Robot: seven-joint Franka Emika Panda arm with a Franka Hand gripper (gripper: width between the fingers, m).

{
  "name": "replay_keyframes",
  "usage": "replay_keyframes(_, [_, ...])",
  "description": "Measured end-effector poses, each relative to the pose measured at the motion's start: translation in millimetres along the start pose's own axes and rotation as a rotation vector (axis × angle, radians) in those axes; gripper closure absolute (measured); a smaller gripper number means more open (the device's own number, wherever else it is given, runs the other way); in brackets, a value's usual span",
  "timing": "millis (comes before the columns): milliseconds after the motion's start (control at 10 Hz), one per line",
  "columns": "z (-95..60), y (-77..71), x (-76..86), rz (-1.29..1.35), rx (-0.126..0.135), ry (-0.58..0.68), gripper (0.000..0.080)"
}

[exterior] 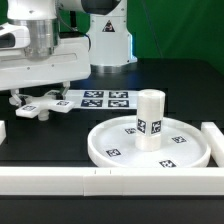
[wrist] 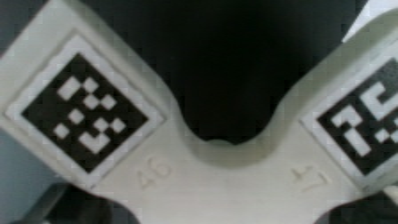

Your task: Assemble round table

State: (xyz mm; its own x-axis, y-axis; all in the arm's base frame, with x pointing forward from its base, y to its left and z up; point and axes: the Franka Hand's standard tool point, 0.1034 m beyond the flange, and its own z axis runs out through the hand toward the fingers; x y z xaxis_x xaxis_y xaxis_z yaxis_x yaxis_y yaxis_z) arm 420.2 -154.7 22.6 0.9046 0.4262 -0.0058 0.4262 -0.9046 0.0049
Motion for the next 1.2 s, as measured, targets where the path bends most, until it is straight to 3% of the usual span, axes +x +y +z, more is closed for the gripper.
replay_keyframes(100, [0.4,-0.7,0.7,-0.001,0.0,0.0,0.0275])
replay_keyframes(200, [0.4,-2.0,2.1,-0.004,0.001,0.001,0.0353])
replay_keyframes(400, [-0.7,-5.5,6.3,-0.003,0.002,0.002,0.0353])
replay_keyframes(700, [-18.5,-28.2,28.4,0.024,0.029,0.001,0.0353])
replay_keyframes(1000, [-62.2,-64.9,79.9,0.09,0.067,-0.001,0.0351])
replay_keyframes(1100, [-79.4,-73.3,98.5,0.138,0.08,-0.008,0.0351])
replay_keyframes(1200, [-91.4,-74.5,113.2,0.129,0.077,0.008,0.0351])
